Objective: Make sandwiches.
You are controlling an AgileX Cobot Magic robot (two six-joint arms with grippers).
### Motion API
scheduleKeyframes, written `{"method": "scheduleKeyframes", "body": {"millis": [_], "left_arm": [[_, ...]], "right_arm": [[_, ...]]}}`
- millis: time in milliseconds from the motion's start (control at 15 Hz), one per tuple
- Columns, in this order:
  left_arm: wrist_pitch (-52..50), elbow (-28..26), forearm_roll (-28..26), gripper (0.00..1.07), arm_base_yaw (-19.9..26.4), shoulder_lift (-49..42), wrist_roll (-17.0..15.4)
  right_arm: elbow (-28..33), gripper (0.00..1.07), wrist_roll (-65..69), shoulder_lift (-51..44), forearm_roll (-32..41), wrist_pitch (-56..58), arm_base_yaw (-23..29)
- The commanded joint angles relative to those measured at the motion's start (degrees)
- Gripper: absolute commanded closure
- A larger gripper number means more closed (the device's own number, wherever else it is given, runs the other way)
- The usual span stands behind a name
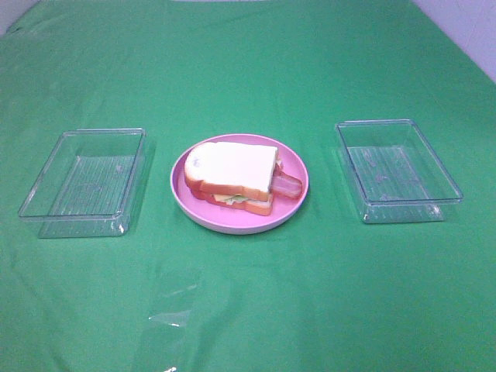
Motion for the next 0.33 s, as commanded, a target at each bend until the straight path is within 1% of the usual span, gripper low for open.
{"method": "scheduleKeyframes", "body": {"millis": [67, 333], "left_arm": [[-0.3, 0.1, 0.1, 0.06, 0.0, -1.3, 0.1], [-0.3, 0.1, 0.1, 0.06, 0.0, -1.3, 0.1]], "right_arm": [[0.2, 0.09, -0.5, -1.5, 0.2, -0.3, -0.3], [0.2, 0.09, -0.5, -1.5, 0.2, -0.3, -0.3]]}}
